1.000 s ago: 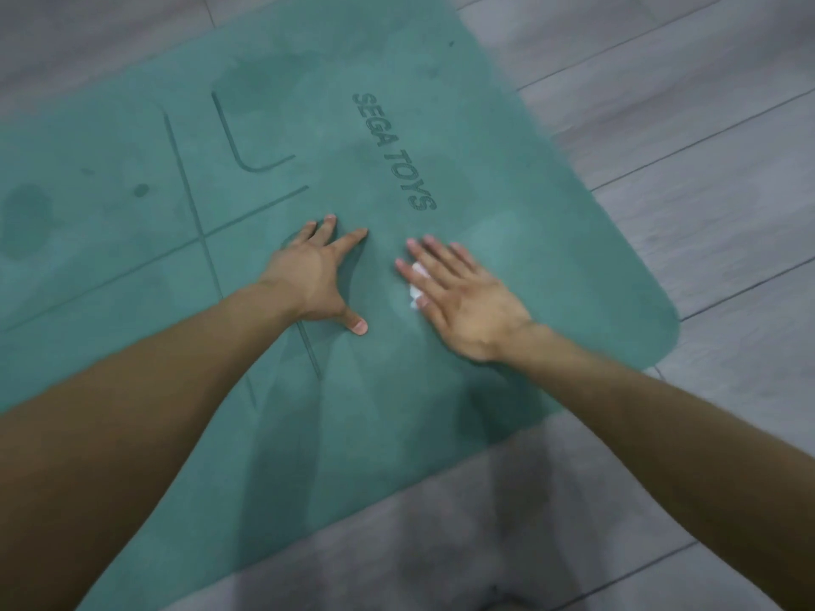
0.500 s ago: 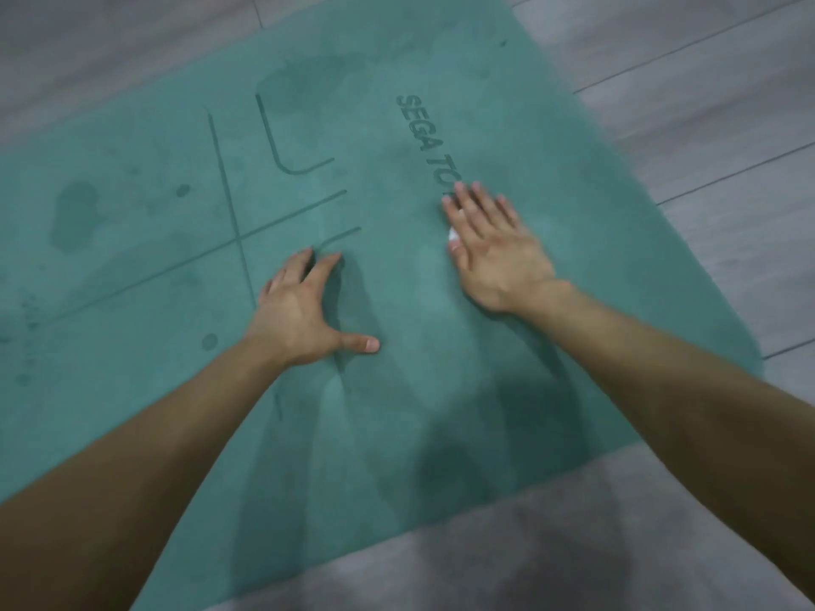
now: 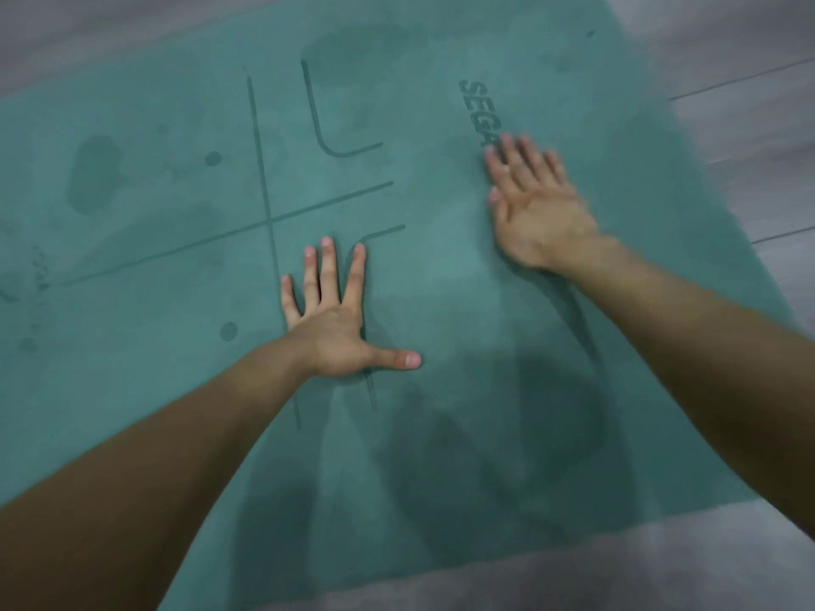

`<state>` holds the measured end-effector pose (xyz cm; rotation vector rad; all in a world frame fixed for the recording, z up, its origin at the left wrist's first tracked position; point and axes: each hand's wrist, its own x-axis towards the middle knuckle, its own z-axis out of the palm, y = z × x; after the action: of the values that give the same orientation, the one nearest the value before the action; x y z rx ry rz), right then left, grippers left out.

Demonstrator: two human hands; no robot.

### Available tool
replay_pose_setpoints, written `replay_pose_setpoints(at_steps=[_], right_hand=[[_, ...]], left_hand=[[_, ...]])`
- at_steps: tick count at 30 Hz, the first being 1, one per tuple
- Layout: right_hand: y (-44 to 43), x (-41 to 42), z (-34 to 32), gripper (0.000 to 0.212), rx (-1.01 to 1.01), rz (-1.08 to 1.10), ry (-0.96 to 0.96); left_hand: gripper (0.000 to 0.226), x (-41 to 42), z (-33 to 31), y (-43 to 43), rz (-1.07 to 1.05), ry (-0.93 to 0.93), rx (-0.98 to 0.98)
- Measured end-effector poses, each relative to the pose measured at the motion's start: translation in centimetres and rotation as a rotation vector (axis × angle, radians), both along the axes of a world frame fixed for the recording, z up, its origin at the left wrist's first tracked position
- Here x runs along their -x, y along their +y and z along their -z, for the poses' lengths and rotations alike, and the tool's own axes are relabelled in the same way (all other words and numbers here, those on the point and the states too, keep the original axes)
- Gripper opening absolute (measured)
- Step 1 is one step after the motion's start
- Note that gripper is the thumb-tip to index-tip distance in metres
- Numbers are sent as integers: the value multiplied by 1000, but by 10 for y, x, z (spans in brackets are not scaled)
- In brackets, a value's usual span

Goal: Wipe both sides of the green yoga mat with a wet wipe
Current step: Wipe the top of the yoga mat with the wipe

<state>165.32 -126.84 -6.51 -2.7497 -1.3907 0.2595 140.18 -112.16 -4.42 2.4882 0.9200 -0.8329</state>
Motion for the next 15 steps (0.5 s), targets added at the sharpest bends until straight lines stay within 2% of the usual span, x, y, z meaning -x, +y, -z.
replay_pose_setpoints(at_steps=[3,4,8,10,12,15], right_hand=[[6,-31,-6,72,36,141,-20],[22,-21,-9,73,23,98,1],[99,72,-9,65,18,-371,93],[109,83,-10,63,17,-412,100],[98,44,-9,63,31,-318,48],[51,-41,-10,68,65,93,-8]], left_hand=[[166,-1,-2,-2,20,20,0],[166,-2,-3,-2,24,27,0],[168,-5,-5,-2,17,57,3],[170,-5,-4,-3,17,61,-1],[170,-4,-5,-2,10,57,14],[172,-2,-2,-2,25,25,12]])
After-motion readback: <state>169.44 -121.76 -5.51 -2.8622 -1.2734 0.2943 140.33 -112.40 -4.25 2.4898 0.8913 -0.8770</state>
